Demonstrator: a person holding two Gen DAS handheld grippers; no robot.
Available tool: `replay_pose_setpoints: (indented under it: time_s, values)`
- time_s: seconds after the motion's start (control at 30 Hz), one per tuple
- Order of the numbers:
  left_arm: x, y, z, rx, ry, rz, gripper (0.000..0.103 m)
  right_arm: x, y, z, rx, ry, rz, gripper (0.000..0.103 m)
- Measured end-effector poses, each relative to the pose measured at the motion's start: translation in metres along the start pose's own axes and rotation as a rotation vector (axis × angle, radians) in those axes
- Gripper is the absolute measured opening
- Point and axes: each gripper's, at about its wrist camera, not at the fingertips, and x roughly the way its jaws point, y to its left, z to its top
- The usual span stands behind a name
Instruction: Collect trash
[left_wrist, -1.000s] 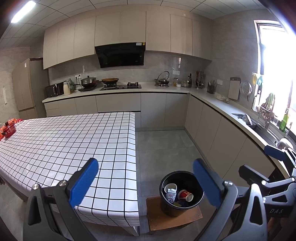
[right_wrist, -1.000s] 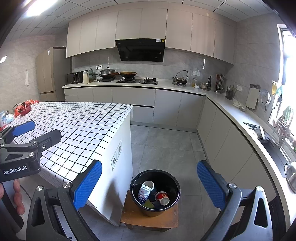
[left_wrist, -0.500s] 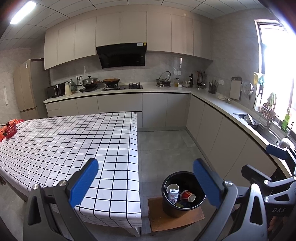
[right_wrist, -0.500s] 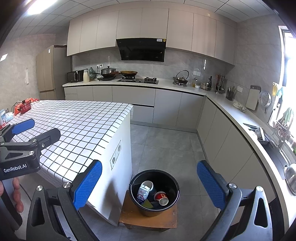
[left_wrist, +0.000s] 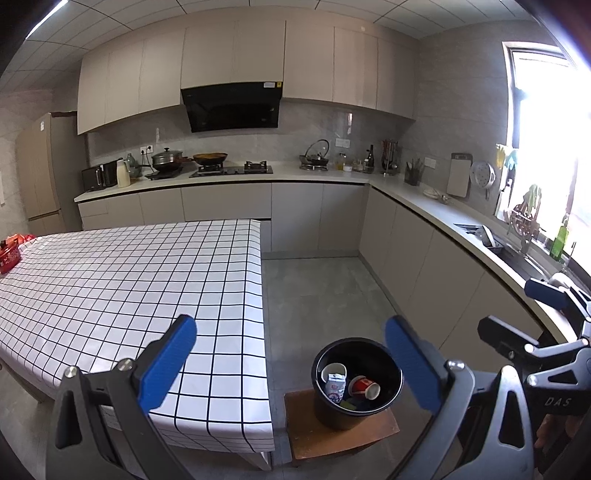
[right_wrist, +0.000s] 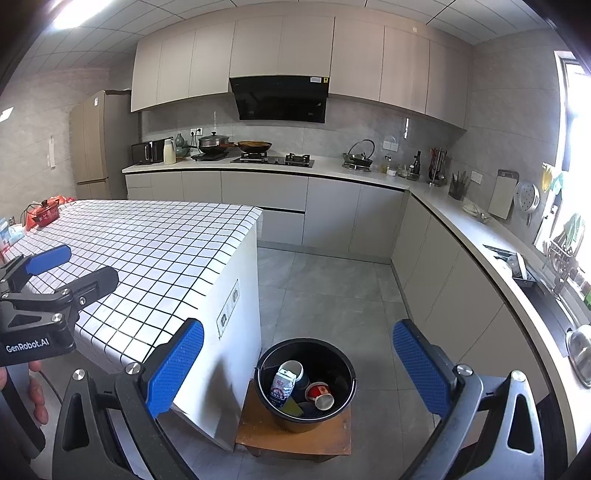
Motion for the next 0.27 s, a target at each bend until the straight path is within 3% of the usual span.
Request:
replay_pose_setpoints:
  time_s: [0.27]
  values:
    - [0.0025,-0.001,-0.0006,-0.017,0.01,-0.071,0.103,0.0,-0.0052,-0.0029,0.005,-0.002,-0.002,0.103]
